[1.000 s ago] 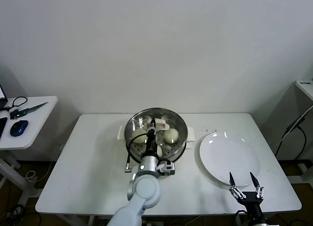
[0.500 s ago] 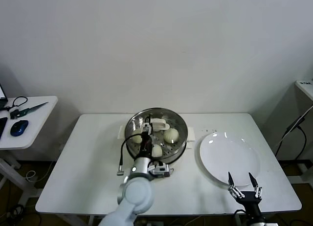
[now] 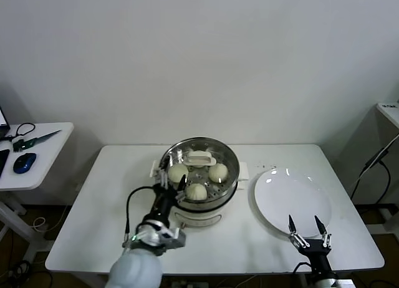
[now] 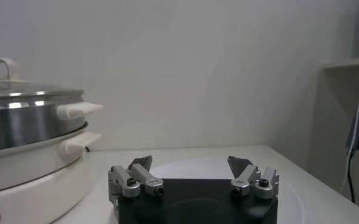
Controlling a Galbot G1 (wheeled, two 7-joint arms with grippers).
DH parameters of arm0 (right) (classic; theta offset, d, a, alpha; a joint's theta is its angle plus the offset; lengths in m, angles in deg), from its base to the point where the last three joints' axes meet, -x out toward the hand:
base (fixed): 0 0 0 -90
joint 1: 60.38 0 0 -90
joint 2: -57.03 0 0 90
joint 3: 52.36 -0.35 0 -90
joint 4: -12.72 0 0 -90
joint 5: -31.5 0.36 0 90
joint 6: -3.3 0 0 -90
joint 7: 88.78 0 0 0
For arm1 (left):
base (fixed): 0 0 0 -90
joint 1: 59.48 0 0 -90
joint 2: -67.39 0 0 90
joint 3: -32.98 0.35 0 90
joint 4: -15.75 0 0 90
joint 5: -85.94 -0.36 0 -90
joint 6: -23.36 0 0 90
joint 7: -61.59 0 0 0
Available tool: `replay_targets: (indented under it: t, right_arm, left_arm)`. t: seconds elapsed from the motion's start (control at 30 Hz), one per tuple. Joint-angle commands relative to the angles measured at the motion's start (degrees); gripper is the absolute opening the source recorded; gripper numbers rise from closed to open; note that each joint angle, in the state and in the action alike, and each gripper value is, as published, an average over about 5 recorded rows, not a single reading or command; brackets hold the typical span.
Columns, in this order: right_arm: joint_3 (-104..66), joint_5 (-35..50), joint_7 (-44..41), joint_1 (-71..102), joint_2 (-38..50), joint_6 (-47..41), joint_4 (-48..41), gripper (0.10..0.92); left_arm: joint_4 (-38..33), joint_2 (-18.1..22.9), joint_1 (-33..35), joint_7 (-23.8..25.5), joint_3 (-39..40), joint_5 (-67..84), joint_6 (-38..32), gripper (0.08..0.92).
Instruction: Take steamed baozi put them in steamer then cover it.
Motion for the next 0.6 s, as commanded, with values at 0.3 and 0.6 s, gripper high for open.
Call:
replay_targets:
  t: [0.3, 0.6]
  right_arm:
    - [0.6, -2.5, -0.6, -1.3, 0.2, 2.0, -3.0, 0.823]
    - [0.5, -2.6, -1.3, -1.3, 0.4, 2.8, -3.7, 0.823]
  left_arm:
    - [-0.7, 0.4, 13.3, -10.1, -32.3, 59.6, -15.6, 0.823]
    - [15.9, -1.2, 17.6, -13.0, -32.0, 68.6, -30.0, 0.823]
